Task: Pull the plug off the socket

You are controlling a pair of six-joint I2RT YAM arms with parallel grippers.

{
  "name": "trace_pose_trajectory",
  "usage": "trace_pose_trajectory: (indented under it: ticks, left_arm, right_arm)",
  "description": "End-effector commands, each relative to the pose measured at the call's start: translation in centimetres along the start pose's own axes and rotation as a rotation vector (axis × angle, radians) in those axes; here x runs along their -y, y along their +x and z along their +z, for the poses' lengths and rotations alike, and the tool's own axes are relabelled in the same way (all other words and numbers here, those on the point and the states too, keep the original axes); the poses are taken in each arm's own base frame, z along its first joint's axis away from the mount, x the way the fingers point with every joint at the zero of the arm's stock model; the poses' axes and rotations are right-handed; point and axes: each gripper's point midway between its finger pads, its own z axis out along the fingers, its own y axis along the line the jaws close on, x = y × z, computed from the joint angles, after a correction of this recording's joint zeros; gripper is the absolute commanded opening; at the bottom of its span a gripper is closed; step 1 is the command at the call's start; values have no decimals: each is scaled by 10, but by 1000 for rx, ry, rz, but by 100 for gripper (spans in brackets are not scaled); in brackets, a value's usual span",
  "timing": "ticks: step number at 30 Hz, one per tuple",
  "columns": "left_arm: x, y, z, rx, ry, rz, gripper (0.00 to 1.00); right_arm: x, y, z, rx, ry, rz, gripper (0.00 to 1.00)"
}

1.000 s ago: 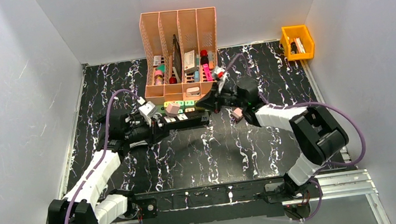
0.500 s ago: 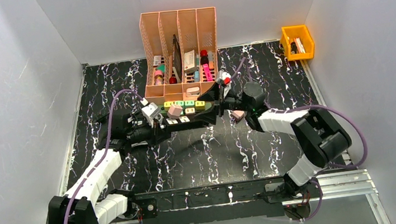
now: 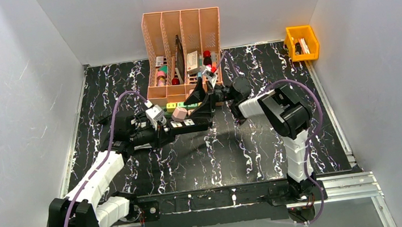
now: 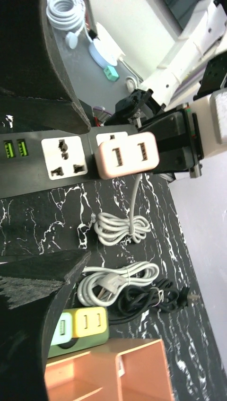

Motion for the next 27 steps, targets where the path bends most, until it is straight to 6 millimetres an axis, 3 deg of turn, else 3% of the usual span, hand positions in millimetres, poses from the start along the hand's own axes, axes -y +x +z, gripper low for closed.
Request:
trace_pose_trajectory:
  ticks: [1,12,13,15,18,22,25,27]
  left_arm:
    - [12,-21,-2,56,55,72,0]
    - [12,-22,-3,54,54,71,0]
    - [12,-21,-3,54,54,72,0]
    - [12,-22,-3,56,50,75,0]
    - [12,-20,-3,52,45,76,0]
    - [6,-9,2,4,16,51,0]
    - [-1,6,9,-73,-23,50,0]
    - [-8,23,15,-164,-66,52,0]
  right_arm:
    - [-44,-36,15,11,-210,-324,98]
    - [-53,-22,46,-35,-313,-292,96]
    - [-52,-22,47,-37,-317,-292,86]
    - [-51,-24,51,-49,-334,-298,13]
    - [-46,-32,52,-51,-343,-335,13]
    - [-62,-55,51,-13,-315,-321,13]
    - [-80,-80,54,-10,-226,-111,13]
    - [-84,-90,67,-64,-84,229,13]
